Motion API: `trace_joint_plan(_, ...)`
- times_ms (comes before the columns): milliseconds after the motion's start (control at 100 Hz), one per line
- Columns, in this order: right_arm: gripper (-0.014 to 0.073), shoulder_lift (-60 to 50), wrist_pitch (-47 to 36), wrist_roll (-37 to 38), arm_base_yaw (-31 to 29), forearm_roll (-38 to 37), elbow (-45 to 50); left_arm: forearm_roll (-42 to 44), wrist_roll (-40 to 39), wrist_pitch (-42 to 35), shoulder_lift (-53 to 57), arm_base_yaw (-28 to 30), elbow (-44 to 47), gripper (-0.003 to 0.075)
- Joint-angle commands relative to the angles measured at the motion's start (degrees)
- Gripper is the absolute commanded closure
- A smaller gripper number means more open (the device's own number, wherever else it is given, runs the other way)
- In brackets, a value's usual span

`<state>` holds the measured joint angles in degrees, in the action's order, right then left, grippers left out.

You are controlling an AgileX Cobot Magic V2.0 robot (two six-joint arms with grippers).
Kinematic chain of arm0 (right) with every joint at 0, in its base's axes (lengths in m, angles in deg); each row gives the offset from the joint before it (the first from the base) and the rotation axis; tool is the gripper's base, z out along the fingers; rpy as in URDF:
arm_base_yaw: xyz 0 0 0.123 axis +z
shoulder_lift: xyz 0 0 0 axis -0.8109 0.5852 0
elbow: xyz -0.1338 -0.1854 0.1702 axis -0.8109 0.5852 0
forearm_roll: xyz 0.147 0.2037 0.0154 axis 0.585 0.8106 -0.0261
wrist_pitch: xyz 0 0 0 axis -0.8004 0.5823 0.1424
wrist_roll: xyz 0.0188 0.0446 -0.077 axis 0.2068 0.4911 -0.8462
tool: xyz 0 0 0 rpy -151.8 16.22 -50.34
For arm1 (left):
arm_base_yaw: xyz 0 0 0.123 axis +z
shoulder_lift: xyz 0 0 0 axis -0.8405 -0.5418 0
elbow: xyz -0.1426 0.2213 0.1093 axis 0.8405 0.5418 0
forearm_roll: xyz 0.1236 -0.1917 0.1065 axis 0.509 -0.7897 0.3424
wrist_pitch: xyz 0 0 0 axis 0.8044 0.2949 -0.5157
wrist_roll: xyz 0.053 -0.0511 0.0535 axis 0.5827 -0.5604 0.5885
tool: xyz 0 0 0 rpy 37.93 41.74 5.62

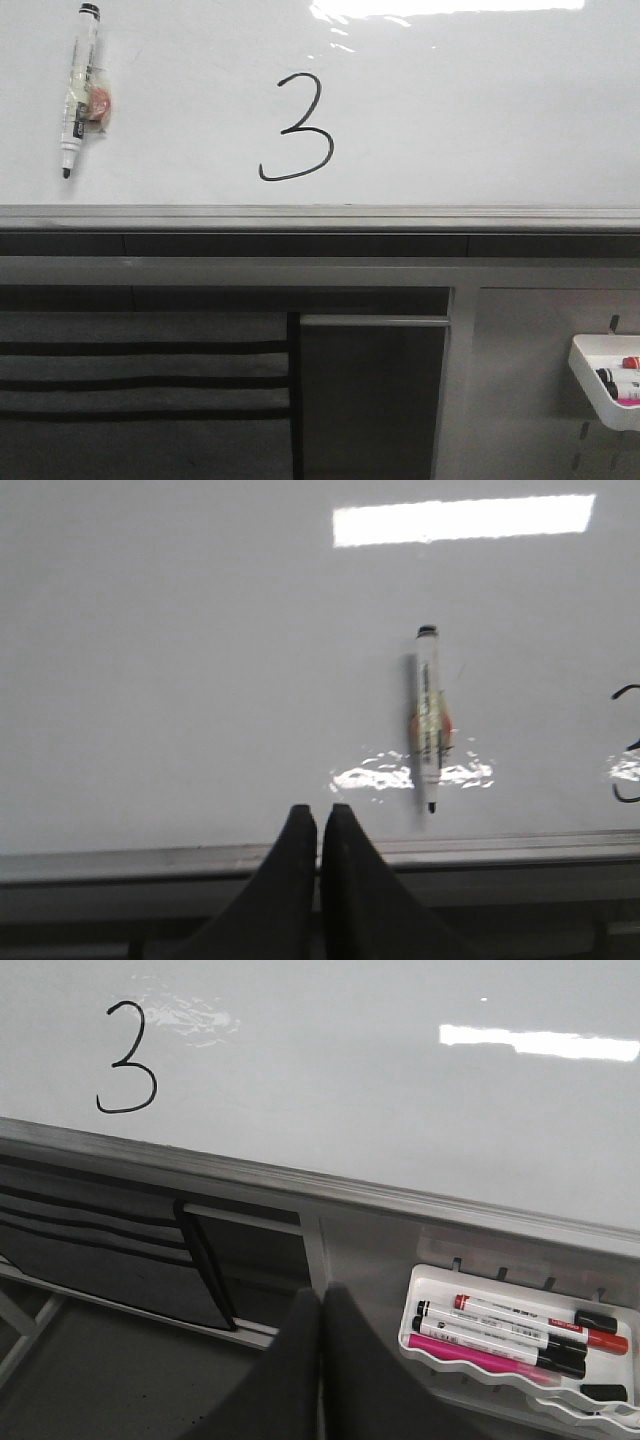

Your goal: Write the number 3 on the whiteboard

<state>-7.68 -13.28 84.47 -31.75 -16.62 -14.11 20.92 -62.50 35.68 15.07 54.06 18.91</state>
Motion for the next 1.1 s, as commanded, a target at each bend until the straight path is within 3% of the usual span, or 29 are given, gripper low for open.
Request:
trace_joint_plan(0,0.0668,0.57,-4.23,-0.03,-0.36,-0.49,-1.32,10.57,-12.27,-7.25,-0.11,-0.45,0.96,0.0739)
trace_joint_plan(280,0.0668,0.57,-4.23,-0.03,-0.36,-0.49,-1.32,13.01,-13.27,-25.26,1.71,-0.85,11.51,0.0739)
trace_joint_plan(460,0.0668,0.57,-4.15,-0.03,-0.36,-0.49,-1.32,13.01,-13.27,-21.69,1.82,-0.85,11.38,0.0739)
trace_joint_plan(1091,0.0668,0.57,-4.15,-0.03,-0.36,-0.49,-1.32,13.01,-13.27,-21.8,1.82,-0.85,11.38,0.0739)
